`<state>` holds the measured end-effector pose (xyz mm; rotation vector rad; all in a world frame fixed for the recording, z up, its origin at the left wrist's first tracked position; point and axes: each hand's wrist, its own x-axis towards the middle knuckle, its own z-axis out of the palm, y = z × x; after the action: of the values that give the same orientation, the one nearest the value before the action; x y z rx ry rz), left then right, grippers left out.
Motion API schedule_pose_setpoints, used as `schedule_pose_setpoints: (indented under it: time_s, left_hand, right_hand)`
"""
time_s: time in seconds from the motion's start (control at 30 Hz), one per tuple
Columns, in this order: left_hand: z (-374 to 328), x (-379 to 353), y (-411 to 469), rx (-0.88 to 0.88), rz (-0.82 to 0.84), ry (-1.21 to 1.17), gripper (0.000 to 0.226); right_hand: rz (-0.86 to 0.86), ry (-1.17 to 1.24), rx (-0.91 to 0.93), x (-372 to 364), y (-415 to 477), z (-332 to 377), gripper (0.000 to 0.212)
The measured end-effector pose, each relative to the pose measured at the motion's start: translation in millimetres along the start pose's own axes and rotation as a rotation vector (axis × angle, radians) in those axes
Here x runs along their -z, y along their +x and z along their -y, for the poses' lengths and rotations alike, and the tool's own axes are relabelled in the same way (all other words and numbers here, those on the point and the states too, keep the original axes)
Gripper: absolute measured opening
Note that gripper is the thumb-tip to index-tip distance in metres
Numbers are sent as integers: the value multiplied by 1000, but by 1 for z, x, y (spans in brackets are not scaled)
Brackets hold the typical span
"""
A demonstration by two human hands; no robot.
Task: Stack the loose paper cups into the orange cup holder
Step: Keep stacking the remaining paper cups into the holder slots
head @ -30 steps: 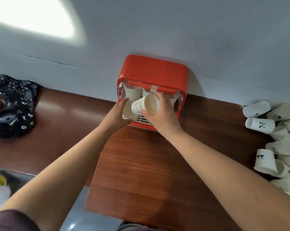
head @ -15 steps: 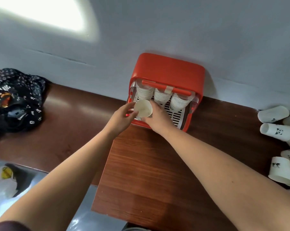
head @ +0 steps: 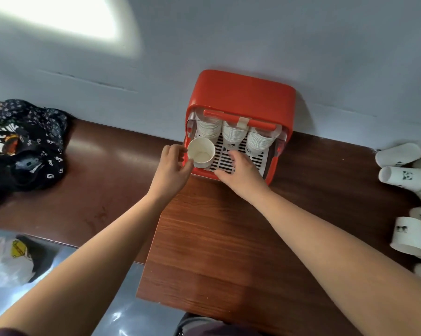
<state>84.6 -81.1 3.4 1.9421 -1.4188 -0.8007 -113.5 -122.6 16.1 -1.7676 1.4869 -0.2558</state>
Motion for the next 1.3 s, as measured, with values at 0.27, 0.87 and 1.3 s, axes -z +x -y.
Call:
schedule_pose_setpoints:
  time_s: [0.27, 0.87, 1.3]
  left_hand:
    - [-54, -65, -47, -222, 461, 91, 10]
    - [-328, -418, 10, -504, 631, 359, 55]
    - [-300, -475, 11, -511, 719, 460, 74]
  right_hand:
    - [-37, -277, -134, 111, -81, -137, 53]
    - [-356, -435, -224, 324, -117, -386, 52]
    - [-461, -216, -154, 349, -52, -400, 51]
